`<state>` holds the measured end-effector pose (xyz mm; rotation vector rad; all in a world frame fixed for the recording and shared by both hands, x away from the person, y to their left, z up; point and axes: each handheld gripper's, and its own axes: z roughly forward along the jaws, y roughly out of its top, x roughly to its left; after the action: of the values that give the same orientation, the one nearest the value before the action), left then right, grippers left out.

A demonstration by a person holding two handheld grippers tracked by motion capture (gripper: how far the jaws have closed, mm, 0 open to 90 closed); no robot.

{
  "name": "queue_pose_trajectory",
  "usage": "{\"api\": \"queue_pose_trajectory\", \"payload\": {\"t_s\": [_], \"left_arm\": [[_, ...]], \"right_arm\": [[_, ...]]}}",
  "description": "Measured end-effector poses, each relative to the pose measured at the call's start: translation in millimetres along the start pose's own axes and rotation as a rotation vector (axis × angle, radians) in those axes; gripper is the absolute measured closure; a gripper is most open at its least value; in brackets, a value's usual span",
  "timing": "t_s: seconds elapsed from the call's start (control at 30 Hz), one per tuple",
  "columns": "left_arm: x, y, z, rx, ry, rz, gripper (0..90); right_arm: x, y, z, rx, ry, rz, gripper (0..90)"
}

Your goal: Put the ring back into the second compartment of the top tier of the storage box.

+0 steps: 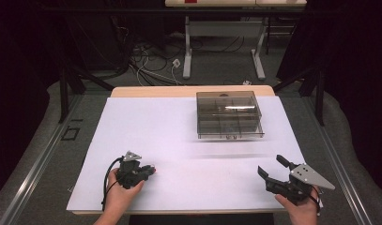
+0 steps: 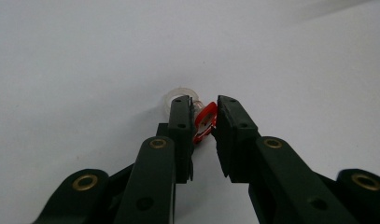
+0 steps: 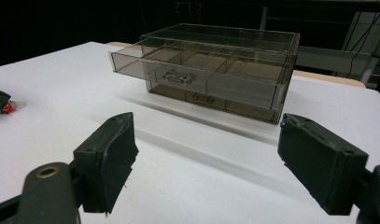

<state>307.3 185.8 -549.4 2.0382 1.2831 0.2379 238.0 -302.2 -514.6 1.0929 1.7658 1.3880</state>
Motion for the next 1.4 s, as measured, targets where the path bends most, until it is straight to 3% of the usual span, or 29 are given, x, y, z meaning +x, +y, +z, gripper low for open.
{"api": "queue_pose_trajectory", "payload": {"t_s": [0.17,0.2,0.47,0.83,1.4], "left_arm": [[-1.9,1.3,-0.4,-0.007,0.019,0.033,80.3],[-2.0,1.5,-0.6,-0.004,0.015,0.033,84.3],[-2.1,2.1,-1.0,-0.002,0.017,0.048,84.7],[-3.7,3.0,-2.8,0.009,0.010,0.030,84.8],[-3.7,5.2,-15.1,-0.065,0.003,-0.001,84.8]], "right_arm": [[0.0,-0.3,0.5,-0.002,0.002,0.002,18.5],[0.0,-0.3,0.5,-0.001,0.003,0.002,18.6],[-0.3,-0.4,0.4,0.002,-0.001,0.005,18.6],[-0.7,-0.5,0.3,0.003,0.003,0.006,18.5],[-0.2,-0.1,-0.2,-0.002,0.009,0.000,17.6]]}}
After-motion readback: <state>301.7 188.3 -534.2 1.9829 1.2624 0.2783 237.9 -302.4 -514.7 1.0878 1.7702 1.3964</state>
